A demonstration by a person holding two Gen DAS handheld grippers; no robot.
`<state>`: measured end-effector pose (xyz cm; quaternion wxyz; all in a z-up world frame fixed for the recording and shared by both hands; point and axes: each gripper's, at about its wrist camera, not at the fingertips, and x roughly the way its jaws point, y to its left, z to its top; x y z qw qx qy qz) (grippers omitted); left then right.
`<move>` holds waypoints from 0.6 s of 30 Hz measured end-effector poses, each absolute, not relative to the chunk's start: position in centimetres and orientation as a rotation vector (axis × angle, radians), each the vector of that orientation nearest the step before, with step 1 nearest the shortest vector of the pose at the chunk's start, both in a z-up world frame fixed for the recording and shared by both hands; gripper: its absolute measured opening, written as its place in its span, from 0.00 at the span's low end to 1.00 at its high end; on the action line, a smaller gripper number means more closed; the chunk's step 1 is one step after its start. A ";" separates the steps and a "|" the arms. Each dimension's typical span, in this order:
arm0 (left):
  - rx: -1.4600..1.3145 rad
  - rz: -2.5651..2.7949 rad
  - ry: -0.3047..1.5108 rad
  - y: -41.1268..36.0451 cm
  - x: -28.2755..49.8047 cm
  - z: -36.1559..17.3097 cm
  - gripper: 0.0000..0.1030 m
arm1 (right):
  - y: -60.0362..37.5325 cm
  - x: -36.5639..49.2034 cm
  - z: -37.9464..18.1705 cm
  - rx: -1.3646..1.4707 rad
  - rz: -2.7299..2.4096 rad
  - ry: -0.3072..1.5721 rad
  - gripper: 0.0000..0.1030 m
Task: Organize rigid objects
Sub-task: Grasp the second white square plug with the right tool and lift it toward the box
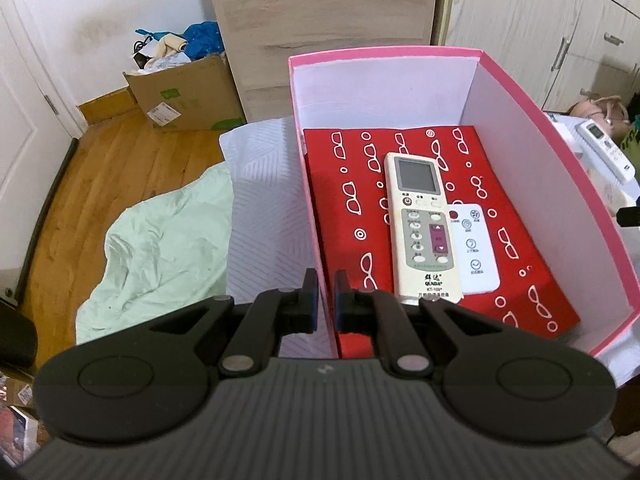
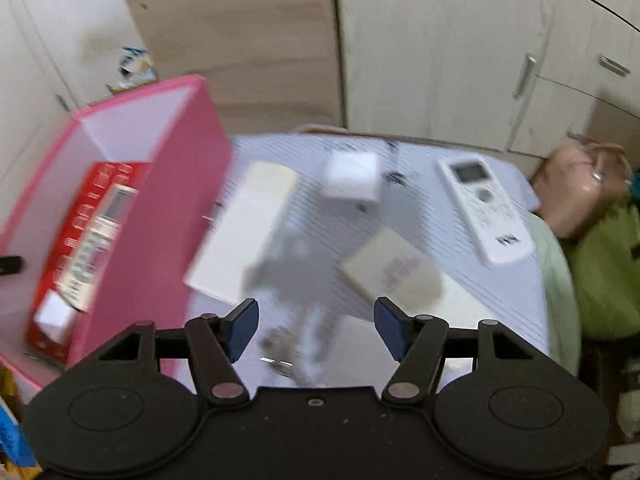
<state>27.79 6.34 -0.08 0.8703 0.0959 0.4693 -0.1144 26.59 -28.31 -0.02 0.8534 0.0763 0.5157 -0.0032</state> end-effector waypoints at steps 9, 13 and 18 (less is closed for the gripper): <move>0.205 -0.233 0.988 6.2 27.7 -0.2 0.06 | -30.8 25.2 -2.4 0.202 -0.033 1.172 0.61; 0.207 -0.230 0.988 6.1 27.7 -0.2 0.06 | -30.3 25.7 -2.6 0.196 -0.033 1.178 0.63; 0.206 -0.229 0.987 6.1 27.7 -0.3 0.06 | -28.6 25.8 -3.1 0.084 -0.037 1.201 0.67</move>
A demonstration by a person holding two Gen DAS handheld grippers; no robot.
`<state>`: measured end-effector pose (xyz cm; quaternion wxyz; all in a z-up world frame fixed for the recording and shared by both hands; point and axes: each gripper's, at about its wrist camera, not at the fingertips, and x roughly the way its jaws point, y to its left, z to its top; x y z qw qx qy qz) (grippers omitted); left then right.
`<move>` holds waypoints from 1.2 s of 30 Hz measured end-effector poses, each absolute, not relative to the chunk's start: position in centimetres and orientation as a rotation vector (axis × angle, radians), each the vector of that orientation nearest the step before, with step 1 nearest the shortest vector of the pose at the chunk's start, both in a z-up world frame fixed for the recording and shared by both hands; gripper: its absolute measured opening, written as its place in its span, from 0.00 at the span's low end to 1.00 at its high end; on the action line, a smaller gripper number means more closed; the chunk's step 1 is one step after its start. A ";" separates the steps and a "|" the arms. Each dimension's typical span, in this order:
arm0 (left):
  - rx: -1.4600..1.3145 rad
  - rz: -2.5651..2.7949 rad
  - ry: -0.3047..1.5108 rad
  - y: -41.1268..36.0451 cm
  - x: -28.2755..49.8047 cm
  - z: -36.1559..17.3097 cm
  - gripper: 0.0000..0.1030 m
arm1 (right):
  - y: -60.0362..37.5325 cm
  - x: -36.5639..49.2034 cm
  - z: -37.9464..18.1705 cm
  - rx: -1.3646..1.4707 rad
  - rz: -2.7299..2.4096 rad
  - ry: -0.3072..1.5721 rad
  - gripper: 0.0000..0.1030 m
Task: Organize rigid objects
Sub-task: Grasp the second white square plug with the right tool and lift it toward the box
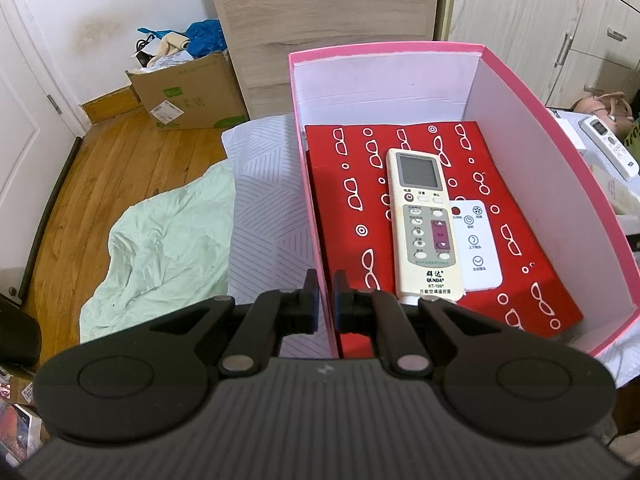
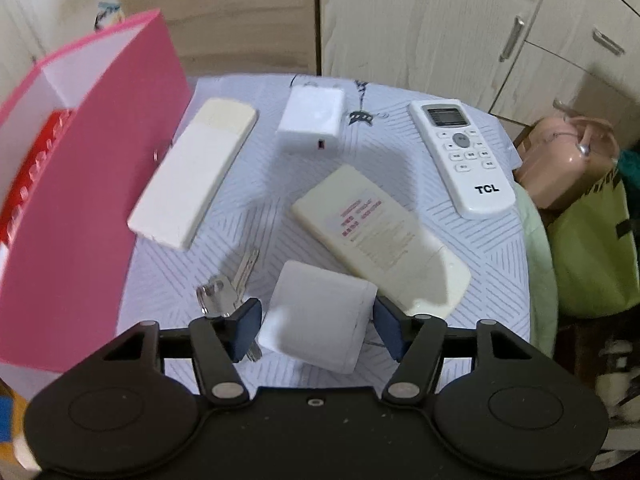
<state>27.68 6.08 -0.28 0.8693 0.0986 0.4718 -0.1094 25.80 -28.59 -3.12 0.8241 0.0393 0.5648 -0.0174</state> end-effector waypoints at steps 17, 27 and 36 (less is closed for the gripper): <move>0.171 -0.224 0.996 6.5 27.9 -0.2 0.06 | -26.1 24.9 -1.3 0.009 -0.014 1.116 0.65; 0.169 -0.222 0.997 6.5 27.9 -0.2 0.06 | -23.5 23.9 3.2 0.000 0.047 0.978 0.65; 0.164 -0.221 0.994 6.6 27.9 -0.3 0.06 | -18.3 22.7 7.7 -0.014 0.154 0.822 0.65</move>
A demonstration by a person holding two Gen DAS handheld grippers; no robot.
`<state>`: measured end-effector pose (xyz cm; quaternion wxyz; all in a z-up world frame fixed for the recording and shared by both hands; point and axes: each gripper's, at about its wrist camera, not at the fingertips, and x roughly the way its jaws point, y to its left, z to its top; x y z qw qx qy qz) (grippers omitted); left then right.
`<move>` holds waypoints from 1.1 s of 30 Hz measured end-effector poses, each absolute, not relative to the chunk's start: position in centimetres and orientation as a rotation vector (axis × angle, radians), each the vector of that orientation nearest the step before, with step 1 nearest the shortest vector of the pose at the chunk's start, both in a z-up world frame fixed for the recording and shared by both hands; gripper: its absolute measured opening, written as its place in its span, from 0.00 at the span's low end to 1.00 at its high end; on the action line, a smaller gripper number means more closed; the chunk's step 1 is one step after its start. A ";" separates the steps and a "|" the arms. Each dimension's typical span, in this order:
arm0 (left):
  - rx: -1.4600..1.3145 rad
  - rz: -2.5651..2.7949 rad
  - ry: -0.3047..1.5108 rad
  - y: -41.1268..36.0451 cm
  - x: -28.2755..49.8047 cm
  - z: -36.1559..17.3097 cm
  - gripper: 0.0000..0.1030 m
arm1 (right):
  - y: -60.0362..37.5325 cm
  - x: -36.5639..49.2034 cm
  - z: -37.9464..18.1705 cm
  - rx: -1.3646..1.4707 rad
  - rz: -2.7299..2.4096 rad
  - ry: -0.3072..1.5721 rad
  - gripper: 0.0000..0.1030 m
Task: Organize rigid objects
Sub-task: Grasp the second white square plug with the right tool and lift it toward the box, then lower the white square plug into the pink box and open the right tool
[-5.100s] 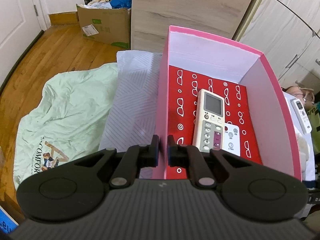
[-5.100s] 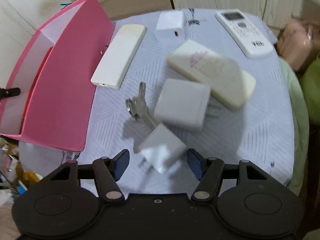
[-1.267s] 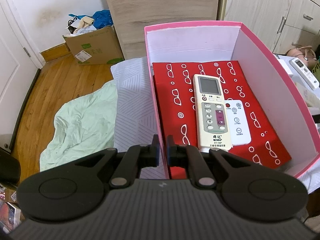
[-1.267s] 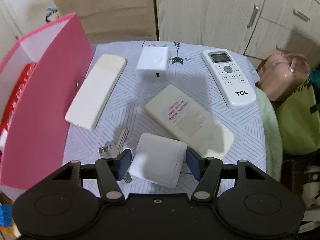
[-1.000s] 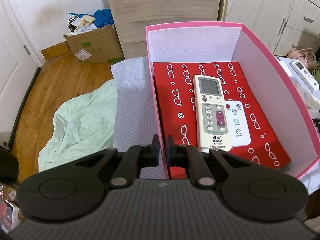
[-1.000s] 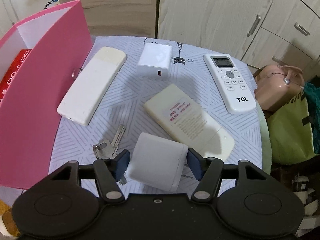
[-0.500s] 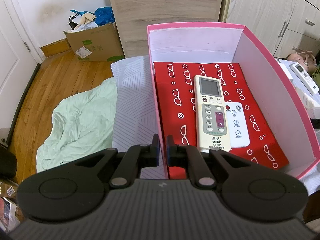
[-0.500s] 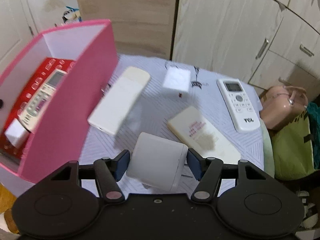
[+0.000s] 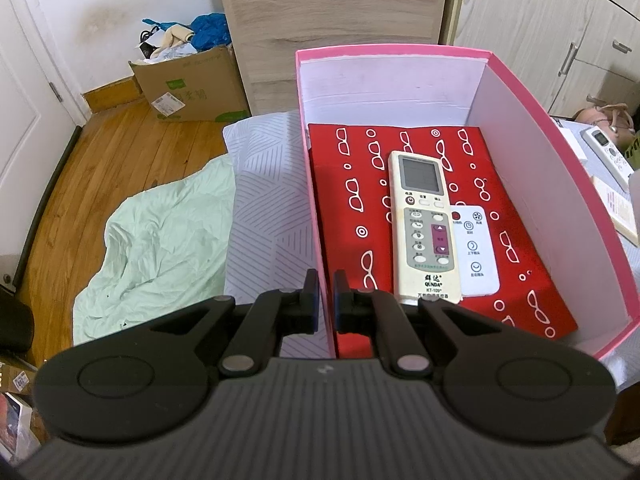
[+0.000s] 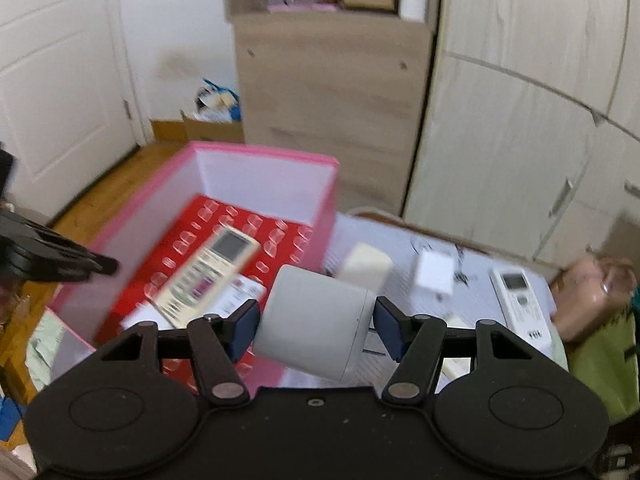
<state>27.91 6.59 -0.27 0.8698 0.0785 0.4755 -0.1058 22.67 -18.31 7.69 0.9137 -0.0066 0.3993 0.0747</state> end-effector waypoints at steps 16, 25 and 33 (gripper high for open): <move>0.154 -0.240 0.995 6.7 27.8 -0.2 0.06 | -10.8 23.1 7.3 -0.014 0.380 0.866 0.65; 0.152 -0.247 0.995 6.8 27.8 -0.2 0.06 | -10.0 25.4 3.9 0.058 0.428 0.953 0.65; 0.151 -0.251 0.993 6.8 27.8 -0.2 0.06 | -10.5 27.4 2.0 0.053 0.350 0.987 0.65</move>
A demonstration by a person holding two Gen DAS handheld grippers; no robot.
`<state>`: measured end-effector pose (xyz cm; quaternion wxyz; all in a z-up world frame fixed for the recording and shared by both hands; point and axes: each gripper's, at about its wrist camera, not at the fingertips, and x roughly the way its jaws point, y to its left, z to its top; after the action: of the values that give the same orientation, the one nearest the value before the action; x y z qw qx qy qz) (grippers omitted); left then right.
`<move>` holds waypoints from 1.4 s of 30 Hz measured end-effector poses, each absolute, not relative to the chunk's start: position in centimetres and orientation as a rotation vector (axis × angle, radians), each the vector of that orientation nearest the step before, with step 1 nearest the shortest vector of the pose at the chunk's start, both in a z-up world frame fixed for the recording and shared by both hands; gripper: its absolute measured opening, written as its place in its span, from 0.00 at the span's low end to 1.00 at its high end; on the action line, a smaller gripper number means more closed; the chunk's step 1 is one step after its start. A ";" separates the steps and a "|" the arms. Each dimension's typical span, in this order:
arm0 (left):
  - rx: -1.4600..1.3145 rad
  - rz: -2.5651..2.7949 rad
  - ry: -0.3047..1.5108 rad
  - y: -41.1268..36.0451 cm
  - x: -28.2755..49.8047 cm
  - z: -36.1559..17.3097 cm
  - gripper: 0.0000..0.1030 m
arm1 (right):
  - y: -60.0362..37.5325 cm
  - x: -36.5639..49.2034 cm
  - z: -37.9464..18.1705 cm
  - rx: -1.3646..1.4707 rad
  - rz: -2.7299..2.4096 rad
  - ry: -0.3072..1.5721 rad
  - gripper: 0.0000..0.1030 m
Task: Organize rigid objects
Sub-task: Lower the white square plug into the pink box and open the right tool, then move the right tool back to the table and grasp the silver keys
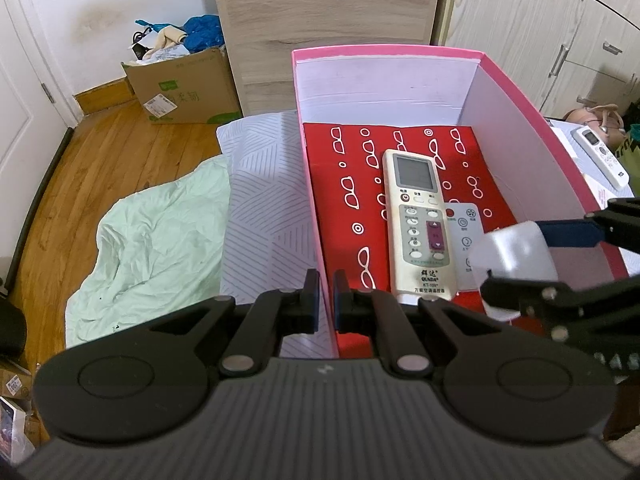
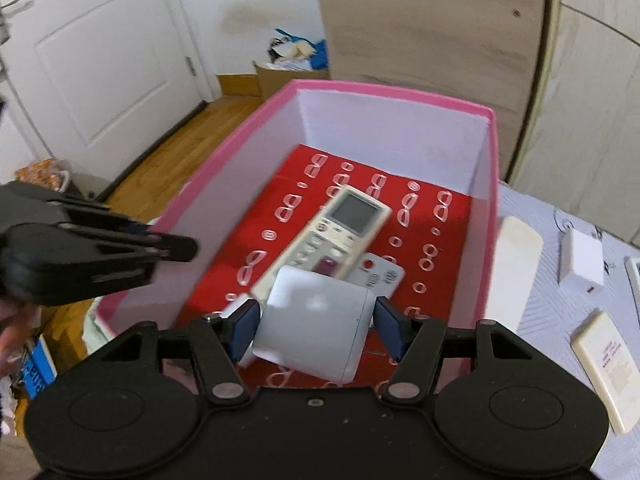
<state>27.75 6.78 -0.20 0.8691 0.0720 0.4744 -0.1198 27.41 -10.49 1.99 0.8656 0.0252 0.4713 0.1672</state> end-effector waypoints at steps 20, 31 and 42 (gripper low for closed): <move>0.145 -0.253 0.994 6.8 27.8 -0.1 0.06 | -7.9 27.8 1.0 -0.153 0.305 0.981 0.68; 0.142 -0.252 0.995 6.9 27.6 -0.1 0.06 | -17.2 25.7 6.7 0.133 0.268 0.690 0.68; 0.138 -0.233 0.992 6.7 27.6 0.0 0.06 | -26.5 25.8 4.4 0.217 0.101 0.887 0.68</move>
<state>27.60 6.72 -0.04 0.8708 0.0661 0.4743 -0.1114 25.77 -26.50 4.38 0.8963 0.1045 0.4281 0.0486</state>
